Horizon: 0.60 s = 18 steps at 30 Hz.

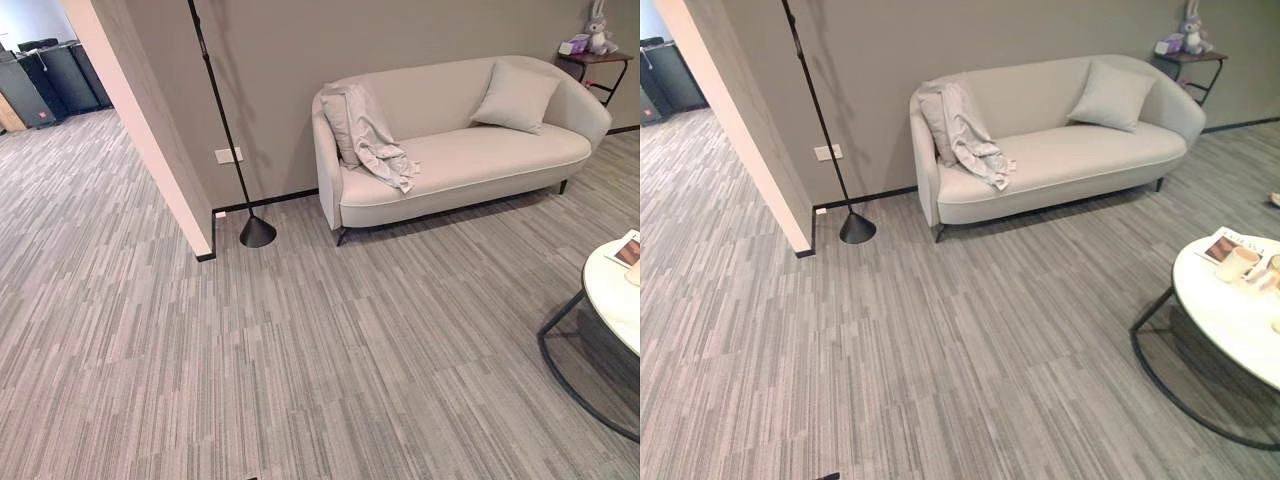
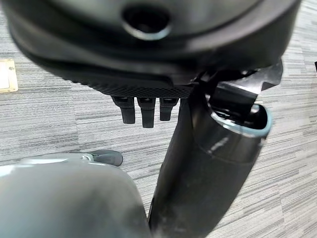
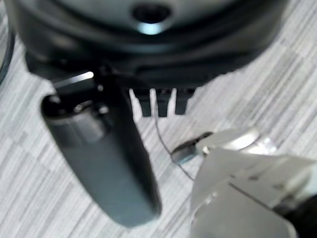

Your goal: Hang the clothes on the sofa on the clothes rack.

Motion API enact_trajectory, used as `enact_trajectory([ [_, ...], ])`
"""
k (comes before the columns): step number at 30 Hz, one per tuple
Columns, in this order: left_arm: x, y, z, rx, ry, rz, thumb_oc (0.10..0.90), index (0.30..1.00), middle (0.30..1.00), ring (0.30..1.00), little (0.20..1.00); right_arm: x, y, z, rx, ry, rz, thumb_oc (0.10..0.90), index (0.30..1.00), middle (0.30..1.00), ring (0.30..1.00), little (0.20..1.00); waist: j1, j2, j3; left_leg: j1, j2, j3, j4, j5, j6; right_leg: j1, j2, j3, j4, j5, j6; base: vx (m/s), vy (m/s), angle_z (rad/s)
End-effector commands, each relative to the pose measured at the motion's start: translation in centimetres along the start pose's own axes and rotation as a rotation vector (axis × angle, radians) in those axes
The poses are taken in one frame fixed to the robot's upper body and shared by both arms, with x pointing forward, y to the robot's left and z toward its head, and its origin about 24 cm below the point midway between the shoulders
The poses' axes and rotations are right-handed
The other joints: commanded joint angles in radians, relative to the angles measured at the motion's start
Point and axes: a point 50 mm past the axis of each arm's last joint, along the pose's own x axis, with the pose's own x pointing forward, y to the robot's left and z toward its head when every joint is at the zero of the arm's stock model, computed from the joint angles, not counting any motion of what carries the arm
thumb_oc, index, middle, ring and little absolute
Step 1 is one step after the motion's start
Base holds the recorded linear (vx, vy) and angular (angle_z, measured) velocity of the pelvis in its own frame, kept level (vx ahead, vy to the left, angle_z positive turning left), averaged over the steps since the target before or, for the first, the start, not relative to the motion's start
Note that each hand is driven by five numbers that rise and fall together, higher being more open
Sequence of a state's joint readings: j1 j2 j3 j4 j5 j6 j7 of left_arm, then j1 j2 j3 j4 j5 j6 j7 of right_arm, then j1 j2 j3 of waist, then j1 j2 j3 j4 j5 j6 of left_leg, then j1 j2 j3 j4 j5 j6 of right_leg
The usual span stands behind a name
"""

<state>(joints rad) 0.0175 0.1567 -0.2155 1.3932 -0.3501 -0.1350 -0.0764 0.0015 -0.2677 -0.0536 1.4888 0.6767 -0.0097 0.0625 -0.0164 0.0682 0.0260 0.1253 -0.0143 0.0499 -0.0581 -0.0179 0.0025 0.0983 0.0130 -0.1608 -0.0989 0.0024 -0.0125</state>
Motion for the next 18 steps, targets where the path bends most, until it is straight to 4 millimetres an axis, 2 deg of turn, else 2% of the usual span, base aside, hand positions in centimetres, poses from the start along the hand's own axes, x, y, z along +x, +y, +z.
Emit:
enact_trajectory([
  [1,0.14,-3.4,-0.54,0.051,0.016,-0.091,0.8,0.9,0.9,0.9,0.9,-0.22,-1.12,0.74,-0.015,0.01,-0.056,0.8,0.9,0.9,0.9,0.9,-0.001,-0.035,-0.039,-0.011,0.023,0.038,-0.029,-0.014,-0.037,0.023,-0.06,-0.016,0.012,-0.039,0.087,0.0,0.0,0.0],
  [16,0.19,-3.7,-0.19,0.062,0.002,-0.105,0.8,0.9,0.9,0.9,0.9,-0.19,-0.86,0.94,-0.032,0.01,-0.047,0.8,0.9,0.9,0.9,0.9,0.008,-0.032,-0.034,-0.012,0.011,0.023,-0.029,-0.021,-0.026,0.028,-0.072,-0.027,0.012,-0.035,0.096,0.01,0.032,0.0],
  [18,0.22,-3.66,-0.01,0.067,-0.001,-0.105,0.8,0.9,0.9,0.9,0.9,-0.18,-0.82,0.8,-0.045,0.016,-0.04,0.8,0.9,0.9,0.9,0.9,0.008,-0.03,-0.026,-0.011,0.002,0.015,-0.029,-0.024,-0.015,0.029,-0.077,-0.039,0.031,-0.038,0.096,-0.03,0.126,0.02],
])
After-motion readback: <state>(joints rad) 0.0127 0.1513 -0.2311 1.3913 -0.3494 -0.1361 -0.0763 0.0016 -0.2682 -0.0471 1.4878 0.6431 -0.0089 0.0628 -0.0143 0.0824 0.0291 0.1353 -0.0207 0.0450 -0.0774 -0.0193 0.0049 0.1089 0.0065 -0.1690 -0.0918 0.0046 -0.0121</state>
